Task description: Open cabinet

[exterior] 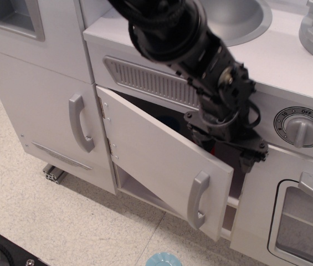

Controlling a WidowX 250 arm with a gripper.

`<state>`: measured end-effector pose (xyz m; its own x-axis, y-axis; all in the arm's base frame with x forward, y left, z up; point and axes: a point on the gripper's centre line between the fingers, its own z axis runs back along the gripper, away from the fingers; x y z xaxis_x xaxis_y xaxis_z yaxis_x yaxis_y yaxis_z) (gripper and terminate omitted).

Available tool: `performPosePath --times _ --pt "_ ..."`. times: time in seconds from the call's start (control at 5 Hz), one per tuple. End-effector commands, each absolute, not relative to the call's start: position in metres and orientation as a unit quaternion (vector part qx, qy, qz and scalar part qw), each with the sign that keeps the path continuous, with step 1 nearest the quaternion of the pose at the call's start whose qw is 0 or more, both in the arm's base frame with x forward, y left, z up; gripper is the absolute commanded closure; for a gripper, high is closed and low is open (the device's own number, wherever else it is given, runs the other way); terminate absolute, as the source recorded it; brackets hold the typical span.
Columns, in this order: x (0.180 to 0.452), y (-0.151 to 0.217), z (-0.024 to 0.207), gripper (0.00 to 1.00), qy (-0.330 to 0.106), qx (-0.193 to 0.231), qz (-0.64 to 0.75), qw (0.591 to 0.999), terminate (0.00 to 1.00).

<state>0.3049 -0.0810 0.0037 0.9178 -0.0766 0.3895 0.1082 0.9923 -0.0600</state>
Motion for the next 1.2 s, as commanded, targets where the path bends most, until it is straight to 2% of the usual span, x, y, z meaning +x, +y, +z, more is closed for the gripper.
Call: performPosePath --times 0.0,0.4,0.6,0.8,1.0 --pt "0.28 -0.052 0.002 0.0 -0.189 -0.027 -0.064 0.98 0.0" --pt "0.239 -0.005 -0.006 0.0 -0.146 -0.021 -0.091 0.985 0.0" --pt "0.236 0.017 -0.009 0.0 -0.138 -0.007 -0.079 0.987 0.0" --pt "0.243 0.037 -0.005 0.0 -0.158 -0.015 -0.04 0.987 0.0" --pt "0.255 0.064 0.0 0.0 -0.169 0.005 0.011 0.986 0.0"
